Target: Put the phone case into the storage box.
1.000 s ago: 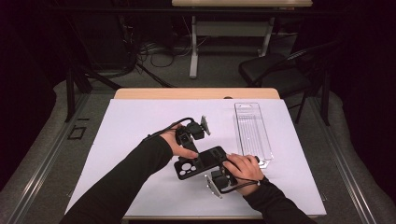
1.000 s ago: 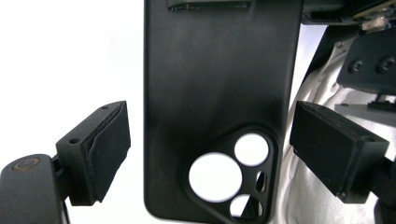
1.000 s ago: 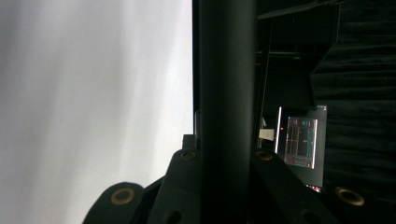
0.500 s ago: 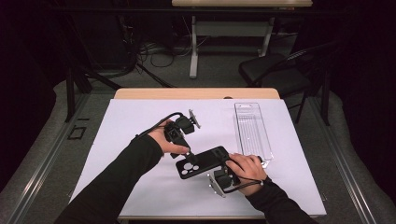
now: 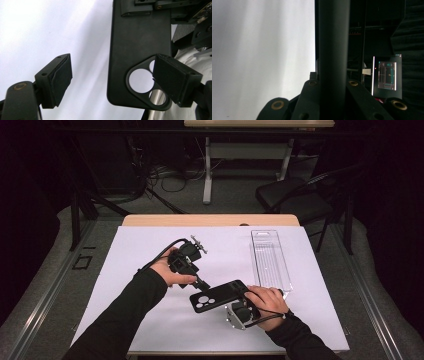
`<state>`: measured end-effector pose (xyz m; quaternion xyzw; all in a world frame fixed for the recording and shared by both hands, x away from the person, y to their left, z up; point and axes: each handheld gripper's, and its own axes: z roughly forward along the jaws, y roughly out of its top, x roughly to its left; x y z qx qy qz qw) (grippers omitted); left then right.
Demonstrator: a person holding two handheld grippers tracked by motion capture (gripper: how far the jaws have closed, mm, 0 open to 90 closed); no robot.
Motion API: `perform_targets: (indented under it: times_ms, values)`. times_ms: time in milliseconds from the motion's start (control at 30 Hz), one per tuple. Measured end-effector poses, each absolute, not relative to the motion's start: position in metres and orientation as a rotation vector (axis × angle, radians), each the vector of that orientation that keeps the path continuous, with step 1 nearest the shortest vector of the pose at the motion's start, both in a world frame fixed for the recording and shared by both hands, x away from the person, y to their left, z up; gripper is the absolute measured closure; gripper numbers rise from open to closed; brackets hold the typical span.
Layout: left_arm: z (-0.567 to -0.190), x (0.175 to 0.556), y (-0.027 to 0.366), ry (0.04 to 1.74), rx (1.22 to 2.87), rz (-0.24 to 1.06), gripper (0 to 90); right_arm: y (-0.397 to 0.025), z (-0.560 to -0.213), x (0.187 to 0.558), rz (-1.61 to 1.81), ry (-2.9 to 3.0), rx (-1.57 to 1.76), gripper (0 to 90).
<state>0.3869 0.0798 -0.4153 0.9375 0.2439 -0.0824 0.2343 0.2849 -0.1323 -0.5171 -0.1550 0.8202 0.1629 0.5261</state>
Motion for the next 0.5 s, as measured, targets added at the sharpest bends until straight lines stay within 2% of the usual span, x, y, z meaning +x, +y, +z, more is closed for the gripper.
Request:
perform_targets:
  times_ms: [500]
  values:
    - [-0.410,0.381,0.105,0.691,2.451,-0.145,19.0,-0.138,-0.502,0.287,0.532,2.092,-0.268,88.6]
